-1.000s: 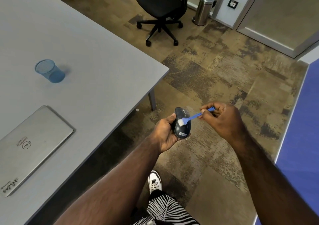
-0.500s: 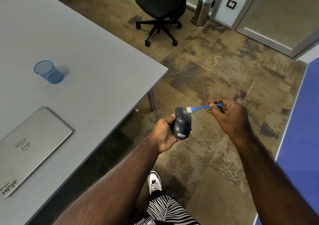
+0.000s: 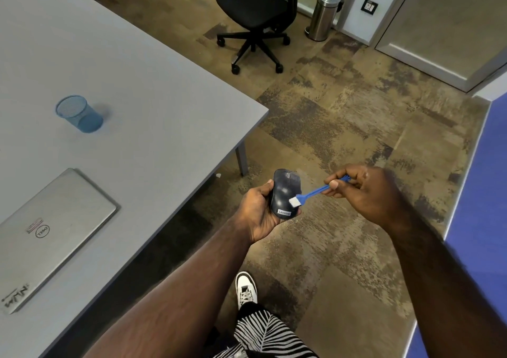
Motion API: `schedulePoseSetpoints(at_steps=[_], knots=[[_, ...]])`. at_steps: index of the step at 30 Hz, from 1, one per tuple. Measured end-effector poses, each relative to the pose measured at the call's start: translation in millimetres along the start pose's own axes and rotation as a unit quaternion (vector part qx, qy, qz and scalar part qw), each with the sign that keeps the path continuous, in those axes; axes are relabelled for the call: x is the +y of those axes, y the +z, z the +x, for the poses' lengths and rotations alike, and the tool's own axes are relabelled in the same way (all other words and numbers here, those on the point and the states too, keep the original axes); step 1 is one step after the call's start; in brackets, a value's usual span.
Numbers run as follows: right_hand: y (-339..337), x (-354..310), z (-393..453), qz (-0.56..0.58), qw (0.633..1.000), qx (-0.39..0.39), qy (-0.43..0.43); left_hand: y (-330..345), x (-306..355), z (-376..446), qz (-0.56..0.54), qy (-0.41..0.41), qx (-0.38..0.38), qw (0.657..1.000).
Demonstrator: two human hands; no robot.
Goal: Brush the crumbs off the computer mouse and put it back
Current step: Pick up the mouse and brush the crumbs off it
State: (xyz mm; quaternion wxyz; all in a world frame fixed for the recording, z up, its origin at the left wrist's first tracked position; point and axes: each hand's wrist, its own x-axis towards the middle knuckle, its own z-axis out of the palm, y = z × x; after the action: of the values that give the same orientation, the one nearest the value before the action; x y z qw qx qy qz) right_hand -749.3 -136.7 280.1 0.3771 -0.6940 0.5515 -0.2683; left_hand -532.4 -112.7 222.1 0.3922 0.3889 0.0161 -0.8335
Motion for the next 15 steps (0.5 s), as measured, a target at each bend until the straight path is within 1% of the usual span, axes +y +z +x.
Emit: schedulePoseSetpoints(at_steps=[4,5,8,9,13,14,15], knots=[[1,-3,-1,-0.020,0.996,0.084,-0.012,-1,2,-1,0.006,-0.001,0.002,1.000],[1,-4,-2,-0.025,0.996,0.080,-0.021,-1,3,-1,-0.001,0.000,0.002,1.000],[5,-5,-11,-0.025,0.999,0.012,-0.025,-1,3,0,-0.034,-0.001,-0.005,0.999],[7,-6,-12,-0.029,0.999,0.014,-0.026,-1,3,0,-0.039,-0.001,-0.008,0.999],[5,-5,-9,-0.030,0.991,0.130,-0.030,-1,4,-2,-0.047,-0.006,-0.025,0.999],[3,-5,-10,-0.033,0.990,0.130,-0.040,-1,5,-1,-0.053,-0.005,-0.028,0.998],[3,-6,-11,-0.031,0.992,0.111,-0.050,-2,5,-1,-0.060,-0.004,-0.026,0.998]])
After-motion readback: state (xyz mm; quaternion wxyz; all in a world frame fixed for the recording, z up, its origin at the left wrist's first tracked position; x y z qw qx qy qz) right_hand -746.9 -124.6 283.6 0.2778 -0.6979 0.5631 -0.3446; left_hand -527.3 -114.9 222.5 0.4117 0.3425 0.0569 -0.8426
